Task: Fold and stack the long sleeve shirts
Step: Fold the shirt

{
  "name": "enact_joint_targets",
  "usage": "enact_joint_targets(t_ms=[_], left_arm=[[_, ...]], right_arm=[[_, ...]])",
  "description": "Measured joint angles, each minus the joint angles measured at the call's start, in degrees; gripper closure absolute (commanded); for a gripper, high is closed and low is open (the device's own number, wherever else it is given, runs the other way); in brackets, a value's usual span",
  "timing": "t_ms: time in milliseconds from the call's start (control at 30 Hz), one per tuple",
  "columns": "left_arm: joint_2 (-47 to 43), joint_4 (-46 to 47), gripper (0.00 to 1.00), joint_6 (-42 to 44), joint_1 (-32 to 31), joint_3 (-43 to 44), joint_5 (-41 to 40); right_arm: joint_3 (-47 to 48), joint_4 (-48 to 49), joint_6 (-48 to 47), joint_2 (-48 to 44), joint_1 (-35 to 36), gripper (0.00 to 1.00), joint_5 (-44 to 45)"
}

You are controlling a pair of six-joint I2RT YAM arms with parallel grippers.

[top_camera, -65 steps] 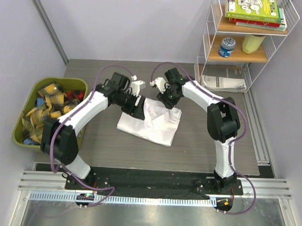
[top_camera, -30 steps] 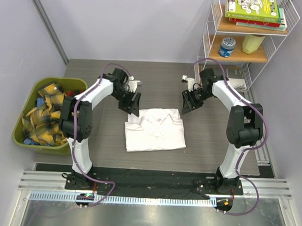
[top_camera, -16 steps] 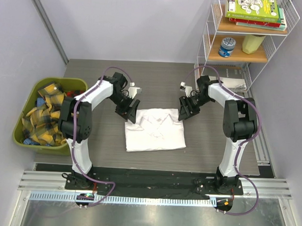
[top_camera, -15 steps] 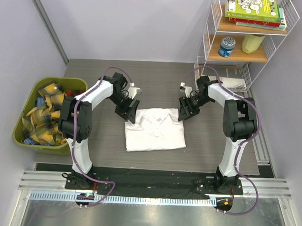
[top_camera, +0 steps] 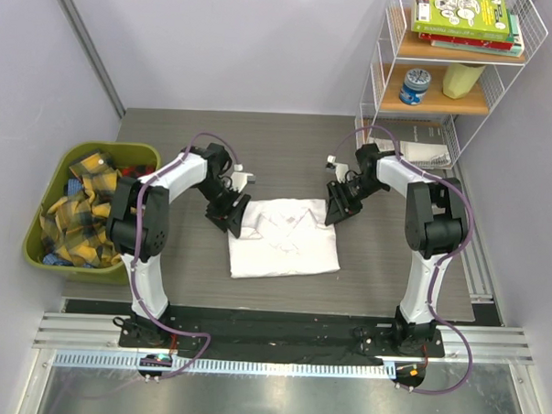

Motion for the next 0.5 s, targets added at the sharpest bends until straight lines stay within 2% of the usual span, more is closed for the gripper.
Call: enact_joint_targets(t_ms=[133, 200, 400, 433, 500], left_arm=[[0.0, 0.2, 0.48, -0.2, 0.0, 0.0, 0.1], [0.0, 0.6, 0.42, -0.4, 0.0, 0.0, 0.0], [2.1, 2.1, 0.40, -2.2, 0.1, 0.8, -1.1], [2.5, 2.3, 0.41, -2.4, 0.1, 0.9, -1.4], [3.1, 2.7, 0.50, -3.1, 0.1, 1.1, -1.8]], right_arm=[[0.0, 0.5, 0.5, 0.0, 0.0, 0.68, 0.0], [0.0, 1.0, 0.7, 0.0, 0.0, 0.68, 0.0], [0.0, 1.8, 1.8, 0.2, 0.0, 0.69, 0.0], [0.0, 2.0, 2.0, 0.3, 0.0, 0.71, 0.0], [0.0, 2.3, 2.1, 0.5, 0.0, 0.76, 0.0]])
